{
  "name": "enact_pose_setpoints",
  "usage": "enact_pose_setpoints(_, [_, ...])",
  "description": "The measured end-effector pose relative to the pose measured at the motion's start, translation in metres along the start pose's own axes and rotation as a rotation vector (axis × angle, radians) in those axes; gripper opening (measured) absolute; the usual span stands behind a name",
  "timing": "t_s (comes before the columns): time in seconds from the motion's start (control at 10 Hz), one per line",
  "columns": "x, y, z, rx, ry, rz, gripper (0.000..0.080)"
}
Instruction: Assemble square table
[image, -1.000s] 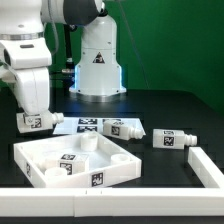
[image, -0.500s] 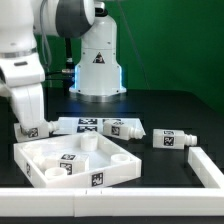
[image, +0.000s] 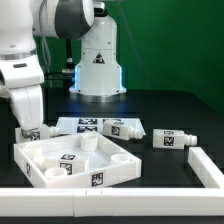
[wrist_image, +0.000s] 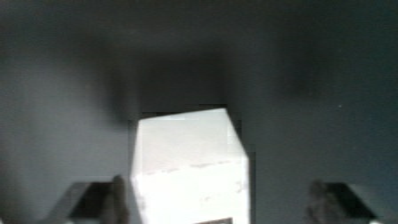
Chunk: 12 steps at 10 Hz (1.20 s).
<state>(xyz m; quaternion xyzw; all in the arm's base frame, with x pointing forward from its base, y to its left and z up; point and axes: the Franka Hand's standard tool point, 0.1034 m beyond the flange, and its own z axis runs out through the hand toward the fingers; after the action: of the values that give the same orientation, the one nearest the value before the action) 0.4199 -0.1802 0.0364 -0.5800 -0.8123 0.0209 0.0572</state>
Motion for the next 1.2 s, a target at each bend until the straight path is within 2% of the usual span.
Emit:
enact_pose_setpoints(0.1, [-0.002, 0.006, -0.012, -0.016, -0.016, 0.094, 0.0577])
enact_pose_setpoints(0.2, [0.001, 0.02, -0.021, -0.03, -0.029, 0.216, 0.0635])
enact_pose_setpoints(0.4, [0.011, 0.054, -0.033, -0.036, -0.035, 0.464, 0.0645])
enact_pose_setpoints(0.5, [0.015, 0.068, -0.035, -0.036, -0.039, 0.506, 0.0645])
enact_pose_setpoints(0.7, [0.013, 0.064, -0.032, -0.033, -0.037, 0.485, 0.0648])
enact_pose_setpoints(1.0, [0.014, 0.067, -0.033, -0.036, -0.037, 0.494, 0.0648])
enact_pose_setpoints(1.1, [0.015, 0.081, -0.036, -0.052, -0.012, 0.696, 0.0648])
enact_pose_setpoints(1.2, [0.011, 0.098, -0.036, -0.046, 0.021, 0.879, 0.0648])
